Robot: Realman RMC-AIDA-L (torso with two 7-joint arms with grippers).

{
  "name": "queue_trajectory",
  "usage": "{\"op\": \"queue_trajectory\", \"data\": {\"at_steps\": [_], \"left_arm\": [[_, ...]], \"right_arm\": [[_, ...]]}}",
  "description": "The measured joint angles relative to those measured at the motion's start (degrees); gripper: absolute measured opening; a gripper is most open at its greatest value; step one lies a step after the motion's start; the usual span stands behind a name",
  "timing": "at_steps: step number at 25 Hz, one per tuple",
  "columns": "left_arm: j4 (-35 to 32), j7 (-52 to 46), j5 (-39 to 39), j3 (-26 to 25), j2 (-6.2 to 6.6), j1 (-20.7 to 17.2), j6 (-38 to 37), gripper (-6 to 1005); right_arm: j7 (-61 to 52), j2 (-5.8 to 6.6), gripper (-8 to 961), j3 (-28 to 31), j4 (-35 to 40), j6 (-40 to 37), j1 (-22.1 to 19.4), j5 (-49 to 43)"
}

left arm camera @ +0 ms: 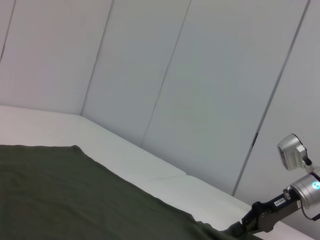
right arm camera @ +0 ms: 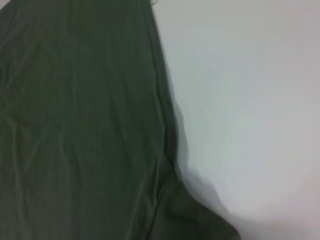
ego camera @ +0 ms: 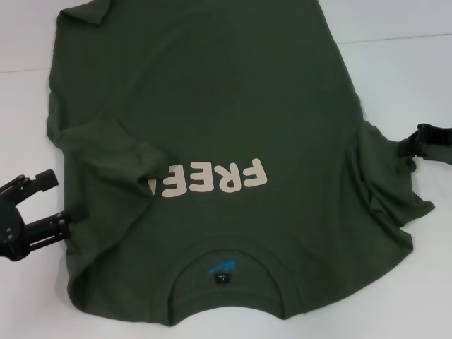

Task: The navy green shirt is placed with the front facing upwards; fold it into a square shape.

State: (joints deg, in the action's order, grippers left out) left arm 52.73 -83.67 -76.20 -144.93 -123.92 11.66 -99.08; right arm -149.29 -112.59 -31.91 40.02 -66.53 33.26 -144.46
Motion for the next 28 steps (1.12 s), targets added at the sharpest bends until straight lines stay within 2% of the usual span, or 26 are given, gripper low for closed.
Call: {"op": "queue_trajectory", "data": {"at_steps": [3,9,14,20,25,28], "left_arm": [[0.07,-0.07,-0.01,0.00,0.00,0.16,-0.04,932],[0.10,-0.18,-0.01,-0.02,0.00,0.21,-0.06,932],[0.17,-0.60,-0.01,-0.77,0.00,0.21,-0.20,932],[0.27,-0.70,-0.01,-0.88,0.00,0.28,-0.26,932],[0.27,-0.70,-0.01,-0.88,0.00,0.29,-0.26,932],[0.27,-0.70,-0.01,-0.88,0.00,0.27,-0.26,932]], "right_arm": [[-0.02,0.24,100,0.00,0.03,-0.43,0.06,-0.02],[-0.03,0.55,21,0.50,1.20,-3.06,-0.21,0.25],[-0.80,0.61,21,1.31,5.38,-9.14,-0.12,1.71],[-1.44,0.77,21,0.95,5.73,-12.56,1.49,5.32],[-0.98,-0.53,22,0.81,3.69,-10.74,3.36,5.99],[0.67,-1.28,22,0.58,-0.83,-7.24,5.07,6.35]]}}
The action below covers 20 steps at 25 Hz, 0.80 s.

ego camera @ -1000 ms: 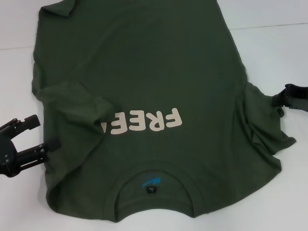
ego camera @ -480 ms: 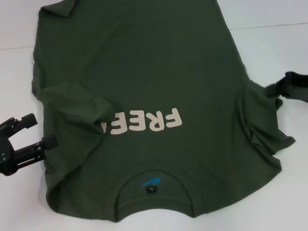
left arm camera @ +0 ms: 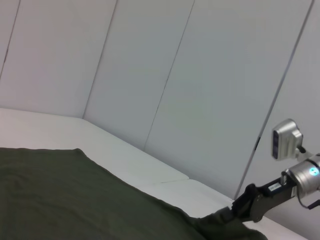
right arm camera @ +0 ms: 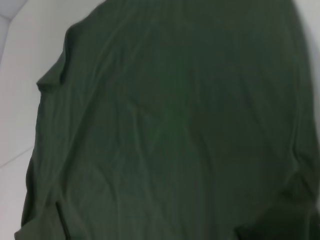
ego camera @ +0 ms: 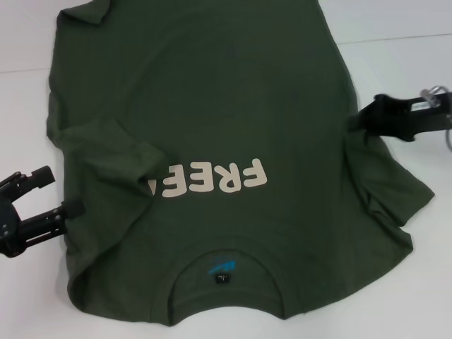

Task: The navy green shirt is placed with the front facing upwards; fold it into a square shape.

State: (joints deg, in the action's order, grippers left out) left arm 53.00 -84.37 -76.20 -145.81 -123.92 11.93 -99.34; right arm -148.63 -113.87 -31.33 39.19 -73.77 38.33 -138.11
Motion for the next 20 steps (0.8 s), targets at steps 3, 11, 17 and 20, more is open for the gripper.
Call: {"op": "queue_trajectory", "data": {"at_steps": [3,11,17,20], "left_arm": [[0.00,0.00,0.00,0.00,0.00,-0.04,0.01,932],[-0.16,0.00,0.00,0.01,0.00,0.28,0.03,932],[-0.14,0.00,0.00,0.09,0.00,0.37,0.03,933],[-0.13,0.00,0.00,0.09,0.00,0.36,0.03,933]], "right_arm": [[1.02,-0.30,22,-0.06,-2.45,1.91,0.84,0.11],[2.01,-1.35,21,-0.06,-4.15,4.62,1.58,1.85],[2.16,-2.18,22,-0.58,-4.25,7.58,1.65,2.66],[2.17,-2.55,24,-0.64,-4.34,8.67,1.70,2.68]]}}
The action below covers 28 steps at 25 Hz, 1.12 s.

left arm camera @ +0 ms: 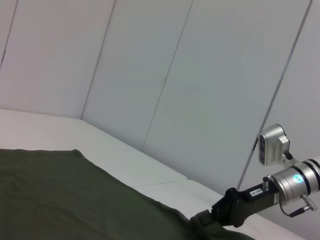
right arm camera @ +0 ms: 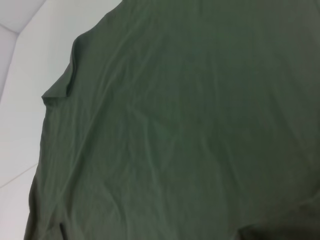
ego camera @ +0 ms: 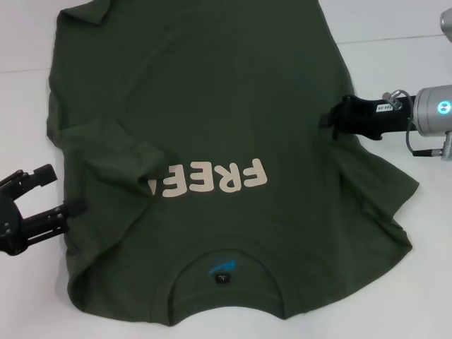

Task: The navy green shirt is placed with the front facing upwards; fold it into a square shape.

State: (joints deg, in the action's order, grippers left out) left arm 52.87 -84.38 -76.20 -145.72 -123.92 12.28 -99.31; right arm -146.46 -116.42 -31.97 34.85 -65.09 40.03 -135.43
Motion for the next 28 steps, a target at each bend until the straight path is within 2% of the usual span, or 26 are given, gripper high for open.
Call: {"op": "queue_trajectory", "data": {"at_steps": [10,14,20,23,26,28], "left_arm": [[-0.12,0.00,0.00,0.00,0.00,-0.17,0.00,933],[-0.07,0.00,0.00,0.00,0.00,-0.28,0.00,933],[-0.13,0.00,0.00,0.00,0.00,-0.33,0.00,933],[-0.16,0.00,0.00,0.00,0.00,-0.33,0.00,932],[-0.23,0.00,0.00,-0.01,0.00,-0.24,0.00,932],[-0.26,0.00,0.00,-0.01,-0.01,-0.13,0.00,932]], "right_arm": [[0.16,-0.48,31,-0.23,-1.60,3.07,0.48,0.98],[1.07,-0.46,158,-0.50,-1.62,2.98,0.48,1.69],[3.20,0.42,368,-0.56,-1.33,0.81,0.03,4.81],[3.32,1.37,487,-0.62,-0.99,-1.49,-0.10,4.56],[2.77,3.62,613,-0.87,-0.88,-5.31,-0.53,2.77],[2.30,5.43,609,-0.91,-0.77,-7.37,-1.33,1.81]]}}
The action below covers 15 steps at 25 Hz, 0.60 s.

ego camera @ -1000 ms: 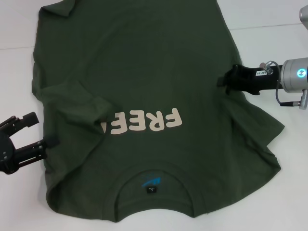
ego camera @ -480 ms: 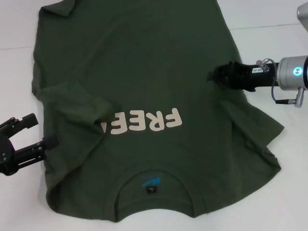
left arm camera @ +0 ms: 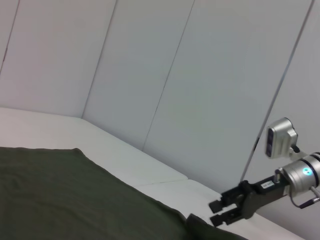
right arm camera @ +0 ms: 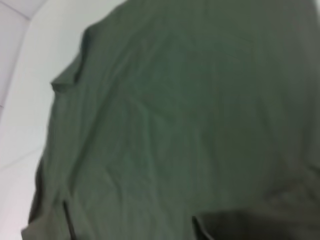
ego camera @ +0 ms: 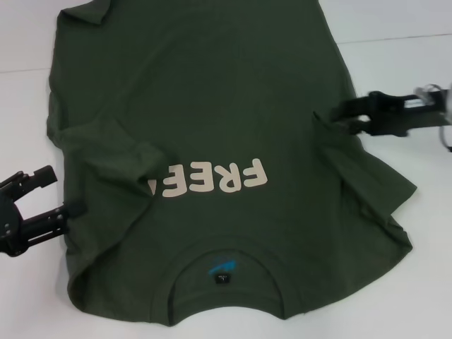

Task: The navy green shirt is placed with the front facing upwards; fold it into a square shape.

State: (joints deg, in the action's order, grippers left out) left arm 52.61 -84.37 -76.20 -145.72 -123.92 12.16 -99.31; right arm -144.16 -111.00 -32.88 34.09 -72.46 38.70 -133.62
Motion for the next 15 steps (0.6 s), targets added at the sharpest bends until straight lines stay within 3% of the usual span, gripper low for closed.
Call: {"op": "queue_trajectory", "data": {"at_steps": [3,6,11,15], "left_arm": [[-0.05,-0.22,0.00,0.01,-0.04,0.21,0.00,932],[-0.05,-0.67,0.00,0.02,-0.06,0.50,-0.01,932],[0.06,-0.91,0.00,0.11,-0.08,1.20,-0.44,932],[0.11,-0.95,-0.21,0.05,-0.08,1.28,-0.60,932]], "right_arm": [[-0.21,2.05,602,-0.14,1.10,-3.36,-2.07,-0.56],[-1.44,3.12,602,-0.22,4.11,-6.17,-4.27,-1.73],[-1.79,3.29,603,-0.52,7.68,-9.91,-6.34,-3.44],[-1.63,2.49,603,-1.67,7.48,-10.04,-6.07,-7.98]]}}
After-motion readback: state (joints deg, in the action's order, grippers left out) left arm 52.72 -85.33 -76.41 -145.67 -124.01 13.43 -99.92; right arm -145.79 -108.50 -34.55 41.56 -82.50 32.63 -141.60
